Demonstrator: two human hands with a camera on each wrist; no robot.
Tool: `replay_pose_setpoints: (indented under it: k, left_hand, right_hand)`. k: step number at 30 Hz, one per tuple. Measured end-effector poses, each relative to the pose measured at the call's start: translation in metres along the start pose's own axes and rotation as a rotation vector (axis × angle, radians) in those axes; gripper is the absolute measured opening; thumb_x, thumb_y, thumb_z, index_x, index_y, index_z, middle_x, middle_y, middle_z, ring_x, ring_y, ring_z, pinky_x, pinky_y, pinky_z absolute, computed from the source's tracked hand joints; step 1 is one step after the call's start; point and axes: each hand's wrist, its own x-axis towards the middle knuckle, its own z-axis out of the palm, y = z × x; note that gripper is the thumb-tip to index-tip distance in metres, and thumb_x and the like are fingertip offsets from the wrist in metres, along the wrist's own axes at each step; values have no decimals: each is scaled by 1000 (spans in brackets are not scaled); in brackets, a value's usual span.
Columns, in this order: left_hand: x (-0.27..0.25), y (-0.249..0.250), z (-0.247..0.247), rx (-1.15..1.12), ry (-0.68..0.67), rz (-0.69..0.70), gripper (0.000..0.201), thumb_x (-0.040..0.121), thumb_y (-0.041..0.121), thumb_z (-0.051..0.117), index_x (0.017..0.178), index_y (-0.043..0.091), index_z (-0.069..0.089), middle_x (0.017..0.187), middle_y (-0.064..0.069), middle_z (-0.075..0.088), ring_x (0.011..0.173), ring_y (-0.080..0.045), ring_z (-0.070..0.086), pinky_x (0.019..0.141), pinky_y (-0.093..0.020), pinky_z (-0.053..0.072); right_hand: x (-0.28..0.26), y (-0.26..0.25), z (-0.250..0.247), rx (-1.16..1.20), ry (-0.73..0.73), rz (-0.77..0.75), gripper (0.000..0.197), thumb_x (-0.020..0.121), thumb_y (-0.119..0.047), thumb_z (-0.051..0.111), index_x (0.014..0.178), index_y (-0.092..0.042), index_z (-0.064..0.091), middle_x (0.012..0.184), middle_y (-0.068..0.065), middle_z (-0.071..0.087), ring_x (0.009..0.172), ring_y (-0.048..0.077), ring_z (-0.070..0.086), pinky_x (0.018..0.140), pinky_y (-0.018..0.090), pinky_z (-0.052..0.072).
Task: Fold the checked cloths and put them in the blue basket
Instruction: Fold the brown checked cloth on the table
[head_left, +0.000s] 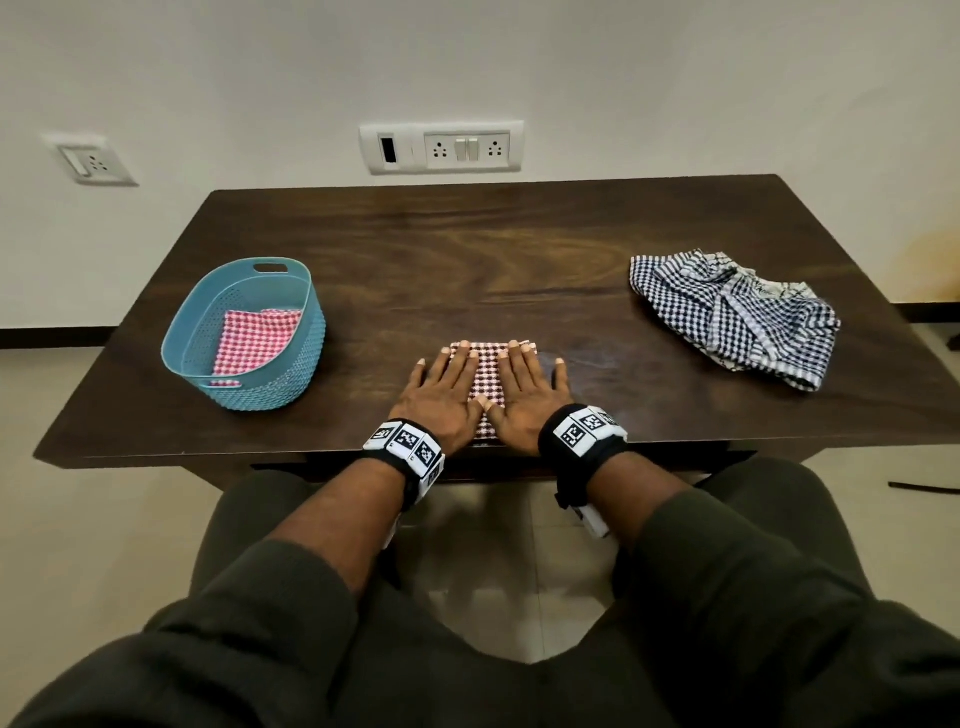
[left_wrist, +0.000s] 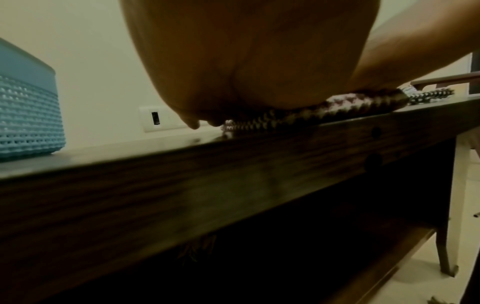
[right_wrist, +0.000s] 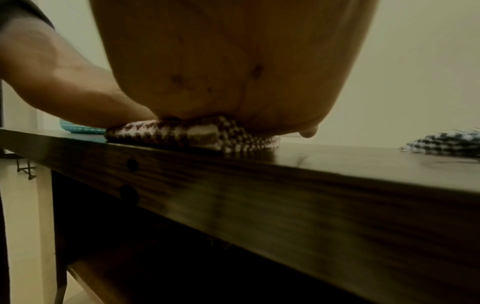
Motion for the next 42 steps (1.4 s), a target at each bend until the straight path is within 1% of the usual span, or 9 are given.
replay_pose_setpoints:
  k: [7, 10, 14, 21, 25, 29, 32, 36, 42]
  left_hand:
    - [4, 1, -20, -282, -105, -96, 78, 98, 46, 44, 158, 22, 0, 165, 2, -11, 152, -26, 4, 121, -49, 12]
    - [5, -3, -28, -572, 128, -298, 75, 89, 29, 61, 153, 17, 24, 160, -9, 19, 141, -34, 33, 116, -43, 30]
    - [7, 9, -29, -667, 134, -462, 50, 82, 31, 65, 124, 5, 57, 127, -17, 58, 121, -35, 54, 100, -38, 44]
    - [13, 27, -47, -856, -5, -719, 54, 76, 17, 78, 125, -1, 62, 126, -14, 65, 114, -29, 64, 89, -30, 53]
    - [2, 16, -60, -1220, -100, -680, 54, 67, 18, 84, 114, -1, 67, 115, -12, 71, 102, -26, 69, 91, -34, 55]
    - [-21, 2, -97, -1563, -30, -488, 36, 79, 14, 75, 111, -1, 69, 113, -17, 71, 104, -31, 68, 100, -45, 51]
    - [-41, -25, -128, -1677, 68, -413, 29, 96, 13, 60, 120, -3, 62, 115, -20, 69, 104, -32, 66, 97, -42, 52]
    - [-68, -92, -159, -1568, 75, -425, 30, 93, 24, 64, 117, 6, 65, 108, -10, 74, 101, -27, 71, 95, -41, 54]
    - [-80, -195, -184, -1163, 257, -658, 24, 86, 25, 73, 101, 7, 73, 96, -9, 75, 90, -24, 72, 91, -38, 56]
  right_hand:
    - [-13, 11, -9, 235, 120, 187, 101, 86, -69, 44, 157, -17, -6, 163, 7, -21, 150, 33, -14, 117, 58, 3]
    - [-23, 28, -21, 405, 409, 311, 69, 86, -34, 58, 145, -6, 35, 154, 20, 28, 137, 41, 32, 109, 49, 34]
    - [-27, 28, -30, 580, 295, 343, 27, 87, -25, 56, 95, -1, 67, 106, 24, 67, 100, 38, 64, 82, 36, 49]
    - [-31, 9, -36, 619, 183, 368, 34, 90, -26, 55, 108, 0, 67, 114, 22, 67, 107, 36, 62, 84, 33, 48]
    - [-34, 15, -36, 684, 129, 345, 30, 90, -31, 58, 66, -13, 54, 72, 11, 58, 73, 25, 55, 66, 31, 45]
    - [-34, -5, -52, 1238, -42, 276, 30, 95, -41, 59, 96, -12, 63, 78, 1, 66, 62, 16, 64, 48, 25, 52]
    - [-27, -35, -75, 1637, -67, 192, 29, 95, -25, 63, 113, -3, 65, 97, 9, 74, 86, 22, 71, 82, 41, 59]
    - [-11, -92, -118, 1739, -5, 59, 23, 94, -1, 55, 116, 2, 62, 103, 16, 70, 78, 22, 70, 73, 37, 61]
    - [33, -189, -163, 1520, 20, 11, 5, 90, -3, 63, 95, -4, 65, 99, 20, 72, 82, 30, 69, 75, 44, 59]
